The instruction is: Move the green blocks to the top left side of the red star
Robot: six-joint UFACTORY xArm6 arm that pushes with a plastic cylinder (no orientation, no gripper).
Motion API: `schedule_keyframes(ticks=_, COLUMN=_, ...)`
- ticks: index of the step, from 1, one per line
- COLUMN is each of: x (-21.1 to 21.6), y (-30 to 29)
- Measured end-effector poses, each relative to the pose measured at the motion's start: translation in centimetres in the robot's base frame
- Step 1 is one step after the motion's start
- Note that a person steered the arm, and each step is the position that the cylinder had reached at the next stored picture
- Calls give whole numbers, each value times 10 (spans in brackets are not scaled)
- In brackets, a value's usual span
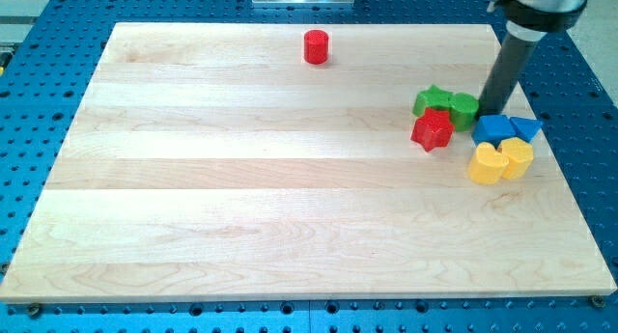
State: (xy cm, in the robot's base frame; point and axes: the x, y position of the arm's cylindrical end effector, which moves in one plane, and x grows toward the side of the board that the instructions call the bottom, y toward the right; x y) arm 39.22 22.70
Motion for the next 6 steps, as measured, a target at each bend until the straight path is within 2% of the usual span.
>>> schedule_keyframes(ticks=6, x=-2, y=-174)
